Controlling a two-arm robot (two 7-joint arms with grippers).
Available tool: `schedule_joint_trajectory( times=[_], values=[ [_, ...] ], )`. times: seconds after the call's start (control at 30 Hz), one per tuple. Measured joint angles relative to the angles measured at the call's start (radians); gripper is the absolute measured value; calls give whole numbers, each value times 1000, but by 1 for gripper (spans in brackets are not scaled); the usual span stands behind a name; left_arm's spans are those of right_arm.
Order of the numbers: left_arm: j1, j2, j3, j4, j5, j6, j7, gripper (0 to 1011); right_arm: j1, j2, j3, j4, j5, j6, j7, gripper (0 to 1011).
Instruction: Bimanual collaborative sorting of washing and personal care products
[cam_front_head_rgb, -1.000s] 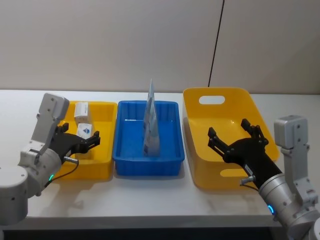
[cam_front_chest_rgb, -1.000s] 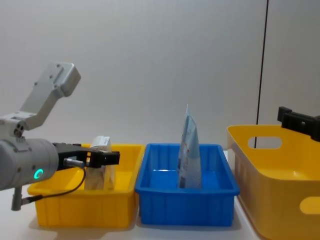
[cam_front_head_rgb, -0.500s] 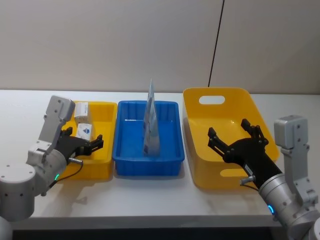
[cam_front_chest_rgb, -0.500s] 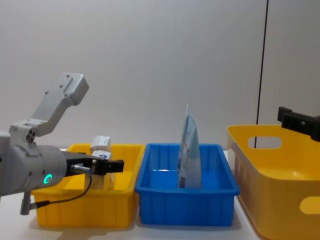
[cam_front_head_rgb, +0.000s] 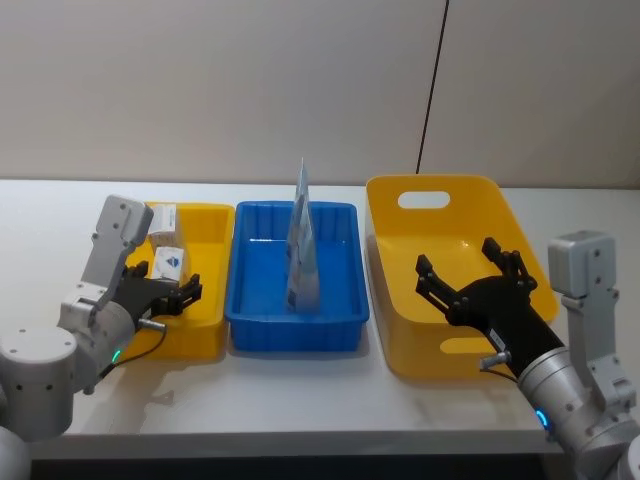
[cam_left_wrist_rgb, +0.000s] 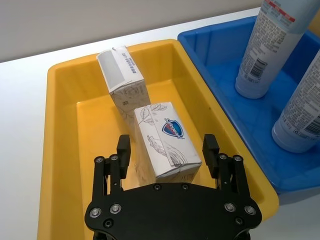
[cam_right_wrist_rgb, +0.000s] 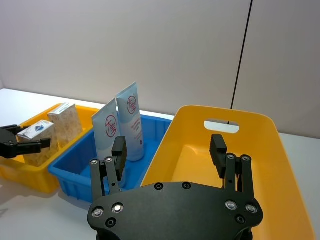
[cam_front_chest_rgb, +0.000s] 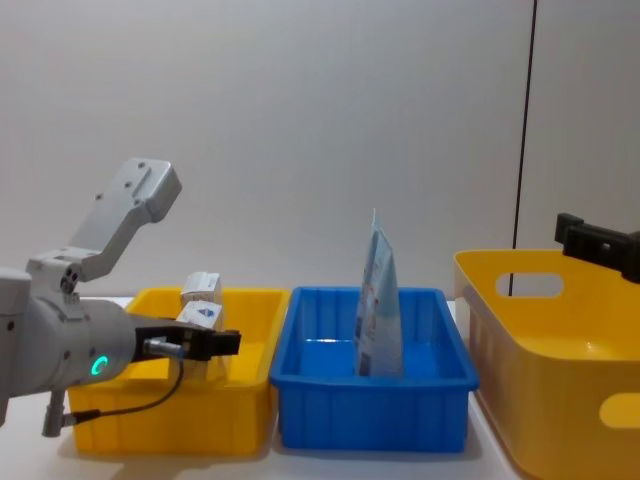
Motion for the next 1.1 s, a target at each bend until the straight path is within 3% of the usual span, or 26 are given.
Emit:
schedule_joint_trajectory(
  times=[0.53, 1.1],
  values=[
    [-3, -9, -9, 21, 12, 4, 0, 400, 0, 0, 0, 0, 0, 0, 0, 1003],
    [0, -13, -15, 11, 40, -8, 9, 378, 0, 0, 0, 0, 0, 0, 0, 1003]
  ],
)
